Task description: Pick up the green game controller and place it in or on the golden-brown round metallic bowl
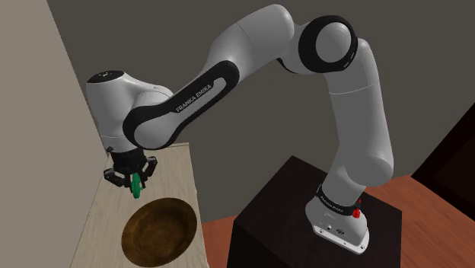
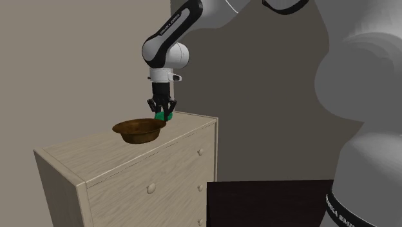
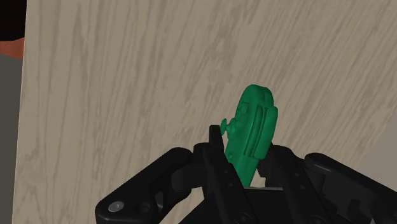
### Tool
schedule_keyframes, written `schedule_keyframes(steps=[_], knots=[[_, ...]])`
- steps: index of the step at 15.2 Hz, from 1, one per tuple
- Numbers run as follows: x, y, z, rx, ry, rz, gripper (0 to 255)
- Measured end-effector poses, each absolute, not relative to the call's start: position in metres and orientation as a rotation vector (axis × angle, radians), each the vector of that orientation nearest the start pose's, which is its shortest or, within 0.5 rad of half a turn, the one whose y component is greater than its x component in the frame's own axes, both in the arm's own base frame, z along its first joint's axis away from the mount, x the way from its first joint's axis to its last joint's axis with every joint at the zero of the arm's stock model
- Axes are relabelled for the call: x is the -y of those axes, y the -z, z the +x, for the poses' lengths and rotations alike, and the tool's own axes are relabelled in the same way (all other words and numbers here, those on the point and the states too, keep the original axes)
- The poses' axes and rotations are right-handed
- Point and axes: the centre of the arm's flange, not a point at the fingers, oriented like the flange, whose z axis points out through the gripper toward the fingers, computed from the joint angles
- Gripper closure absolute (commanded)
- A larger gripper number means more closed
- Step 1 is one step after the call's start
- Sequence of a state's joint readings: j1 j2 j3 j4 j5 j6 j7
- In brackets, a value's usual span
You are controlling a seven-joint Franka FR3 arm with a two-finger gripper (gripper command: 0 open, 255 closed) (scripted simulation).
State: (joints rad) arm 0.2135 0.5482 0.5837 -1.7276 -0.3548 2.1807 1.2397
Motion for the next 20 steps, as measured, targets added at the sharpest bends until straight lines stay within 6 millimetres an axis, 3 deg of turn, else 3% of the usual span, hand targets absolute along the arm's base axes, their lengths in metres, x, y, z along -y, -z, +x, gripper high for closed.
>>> schedule_keyframes(steps=[5,20], knots=[[-0.436,-0.312,0.500,-0.479,0.009,-3.094,255],[-0.436,-0.388,0.500,-0.479,0.009,-3.094,255]])
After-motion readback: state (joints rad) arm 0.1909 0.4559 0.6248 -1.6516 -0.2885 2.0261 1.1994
